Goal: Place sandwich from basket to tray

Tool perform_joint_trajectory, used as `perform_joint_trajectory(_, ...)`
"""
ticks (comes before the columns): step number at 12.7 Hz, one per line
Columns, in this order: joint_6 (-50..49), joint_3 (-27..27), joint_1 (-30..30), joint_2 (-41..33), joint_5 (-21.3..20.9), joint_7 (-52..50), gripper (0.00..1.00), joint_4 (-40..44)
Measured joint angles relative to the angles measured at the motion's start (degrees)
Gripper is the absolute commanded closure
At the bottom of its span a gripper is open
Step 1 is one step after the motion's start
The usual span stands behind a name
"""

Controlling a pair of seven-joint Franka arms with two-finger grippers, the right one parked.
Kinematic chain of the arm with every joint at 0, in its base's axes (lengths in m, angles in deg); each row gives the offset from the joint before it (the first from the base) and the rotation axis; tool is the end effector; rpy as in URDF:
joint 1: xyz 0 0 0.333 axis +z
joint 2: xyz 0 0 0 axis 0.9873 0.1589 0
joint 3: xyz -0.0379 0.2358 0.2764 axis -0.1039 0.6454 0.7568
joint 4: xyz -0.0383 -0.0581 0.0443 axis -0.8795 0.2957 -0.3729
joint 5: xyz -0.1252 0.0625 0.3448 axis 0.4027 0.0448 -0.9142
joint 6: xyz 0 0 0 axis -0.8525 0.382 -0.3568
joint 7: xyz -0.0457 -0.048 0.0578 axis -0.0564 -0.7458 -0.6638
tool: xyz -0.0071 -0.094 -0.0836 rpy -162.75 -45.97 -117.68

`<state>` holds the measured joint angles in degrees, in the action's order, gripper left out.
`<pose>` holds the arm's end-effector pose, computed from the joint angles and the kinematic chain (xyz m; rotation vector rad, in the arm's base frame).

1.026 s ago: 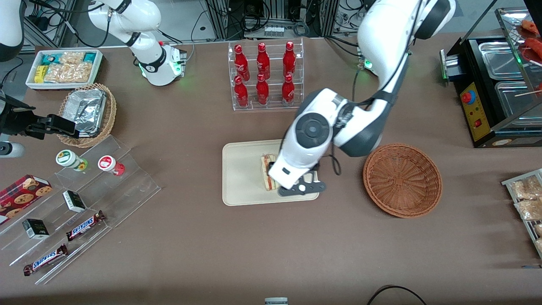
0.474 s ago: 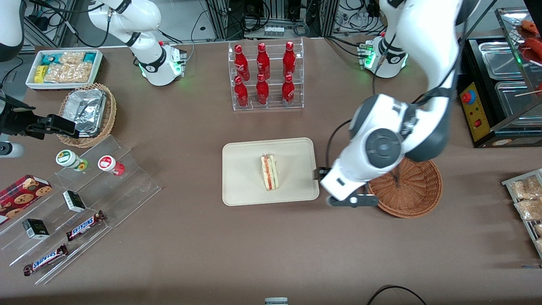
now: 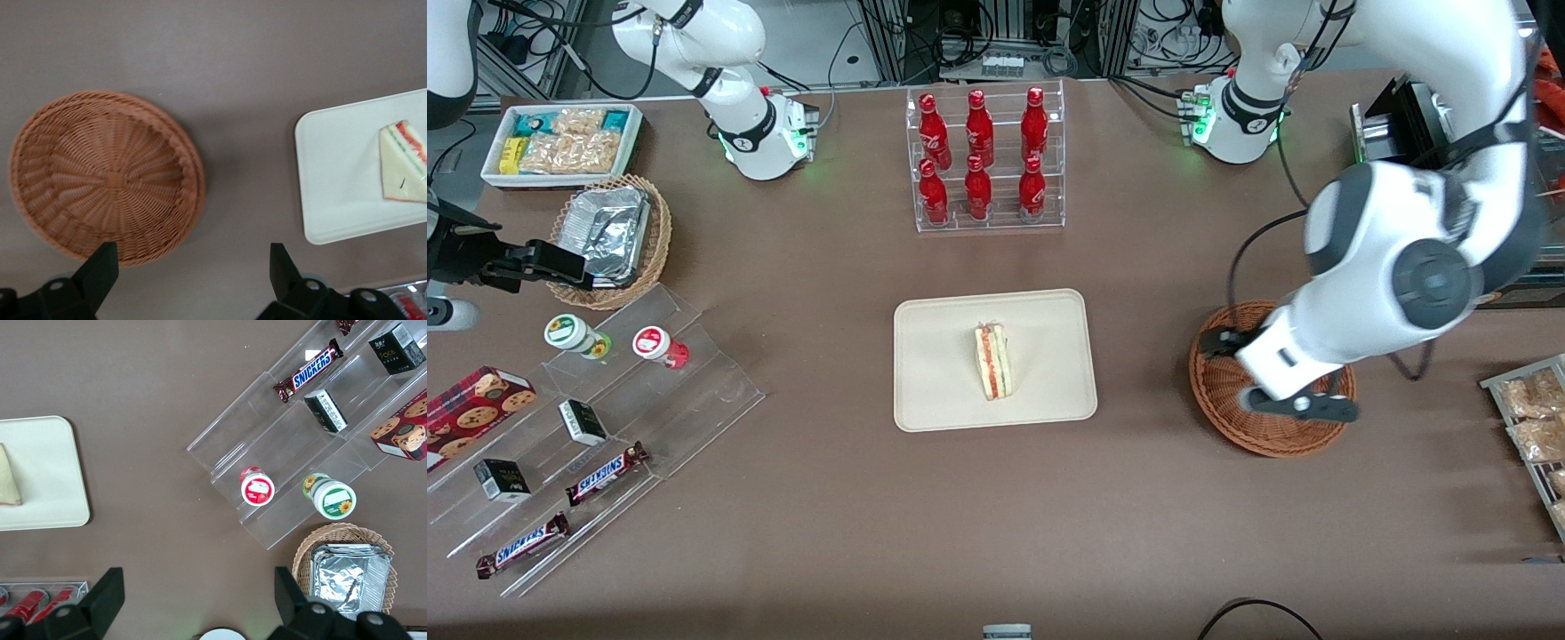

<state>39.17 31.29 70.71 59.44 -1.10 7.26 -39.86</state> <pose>0.6180 -0.1529 0.5112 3.0587 -0.2030 -0.2314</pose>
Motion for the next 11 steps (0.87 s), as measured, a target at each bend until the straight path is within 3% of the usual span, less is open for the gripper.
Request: perform_joint_trajectory(11,-10.92,-0.02,6.72,-11.52,-2.61,1.45,0.00,-3.96)
